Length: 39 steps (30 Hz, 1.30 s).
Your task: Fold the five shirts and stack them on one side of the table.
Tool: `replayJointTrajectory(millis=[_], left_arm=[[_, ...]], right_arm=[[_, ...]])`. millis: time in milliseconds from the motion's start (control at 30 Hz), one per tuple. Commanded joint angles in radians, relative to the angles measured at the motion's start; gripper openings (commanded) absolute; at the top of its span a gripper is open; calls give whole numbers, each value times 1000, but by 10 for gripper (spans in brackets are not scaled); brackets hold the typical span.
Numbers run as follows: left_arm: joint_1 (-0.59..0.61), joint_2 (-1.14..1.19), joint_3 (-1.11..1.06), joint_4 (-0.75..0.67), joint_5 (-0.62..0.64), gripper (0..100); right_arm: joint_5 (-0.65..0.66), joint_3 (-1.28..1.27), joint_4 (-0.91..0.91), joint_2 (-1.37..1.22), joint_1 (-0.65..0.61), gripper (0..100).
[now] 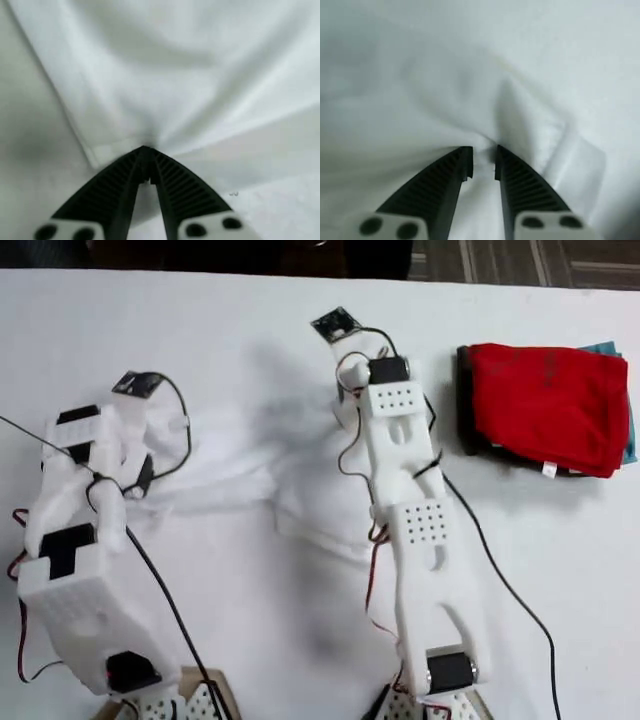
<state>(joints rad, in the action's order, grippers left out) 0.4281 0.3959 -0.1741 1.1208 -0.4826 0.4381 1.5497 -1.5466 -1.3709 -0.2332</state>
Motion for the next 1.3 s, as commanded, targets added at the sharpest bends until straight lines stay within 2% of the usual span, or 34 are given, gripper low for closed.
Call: replayJointTrajectory(millis=[0,233,300,533,900,1033,1267], left_arm=[[18,0,-1,-43,8,26],[18,2,-2,-43,8,27],[18,2,-2,-44,8,27],[18,2,-2,-44,8,27],[20,2,-2,-44,9,27],[20,2,-2,-44,9,27],[20,2,-2,-44,9,27]], right_arm=[[0,124,-48,-10,38,94],[0,117,-173,165,56,94],[0,109,-225,220,36,94],[-5,-6,-226,392,-42,94],[-8,-893,-193,992,-200,91],[-8,-1209,-45,1159,-199,91],[-5,-1797,314,1334,-193,91]])
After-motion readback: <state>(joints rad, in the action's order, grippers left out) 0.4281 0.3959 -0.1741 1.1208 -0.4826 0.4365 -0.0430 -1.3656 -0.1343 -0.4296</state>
